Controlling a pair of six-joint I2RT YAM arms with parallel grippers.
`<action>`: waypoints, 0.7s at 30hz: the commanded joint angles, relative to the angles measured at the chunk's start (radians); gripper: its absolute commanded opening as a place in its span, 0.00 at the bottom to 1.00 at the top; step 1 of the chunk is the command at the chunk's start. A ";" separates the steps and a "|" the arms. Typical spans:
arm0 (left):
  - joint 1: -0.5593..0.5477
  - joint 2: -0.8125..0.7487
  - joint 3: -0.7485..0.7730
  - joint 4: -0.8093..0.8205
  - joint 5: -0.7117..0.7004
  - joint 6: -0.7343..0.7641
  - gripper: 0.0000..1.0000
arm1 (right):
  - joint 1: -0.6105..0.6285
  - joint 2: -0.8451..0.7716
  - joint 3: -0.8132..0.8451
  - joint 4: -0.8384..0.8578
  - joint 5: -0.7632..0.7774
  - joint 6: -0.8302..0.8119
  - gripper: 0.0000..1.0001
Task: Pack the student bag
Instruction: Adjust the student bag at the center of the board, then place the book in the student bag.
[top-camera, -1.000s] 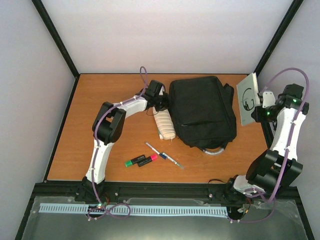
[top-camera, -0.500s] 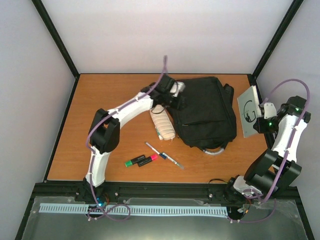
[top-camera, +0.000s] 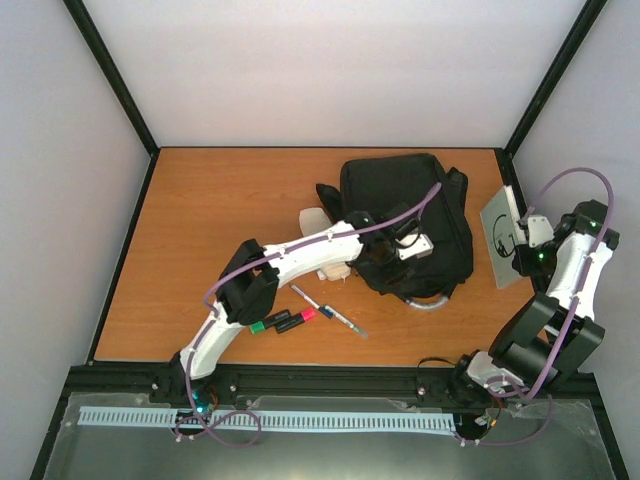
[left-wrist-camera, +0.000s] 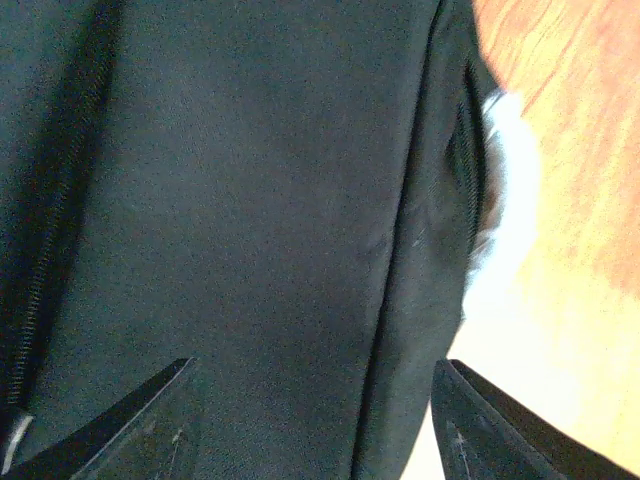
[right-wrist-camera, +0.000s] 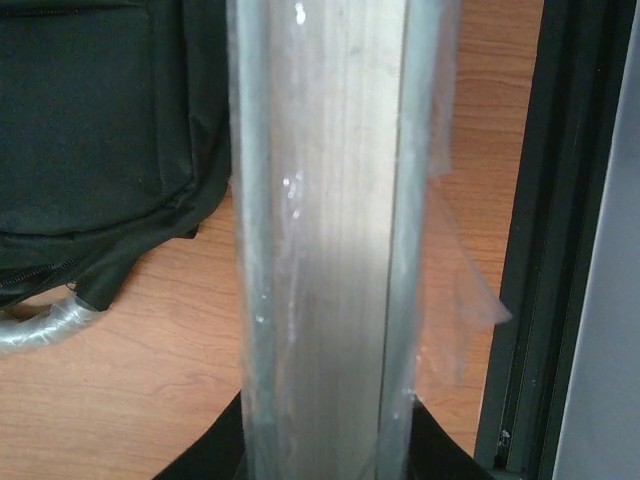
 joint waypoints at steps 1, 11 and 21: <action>-0.030 0.041 0.052 -0.086 -0.078 0.088 0.65 | -0.011 0.002 0.004 0.063 -0.044 -0.026 0.03; -0.091 0.141 0.135 -0.089 -0.286 0.061 0.61 | -0.014 0.021 -0.005 0.043 -0.084 -0.029 0.03; -0.091 0.153 0.170 -0.087 -0.357 0.046 0.20 | -0.014 0.011 -0.025 0.023 -0.113 -0.027 0.03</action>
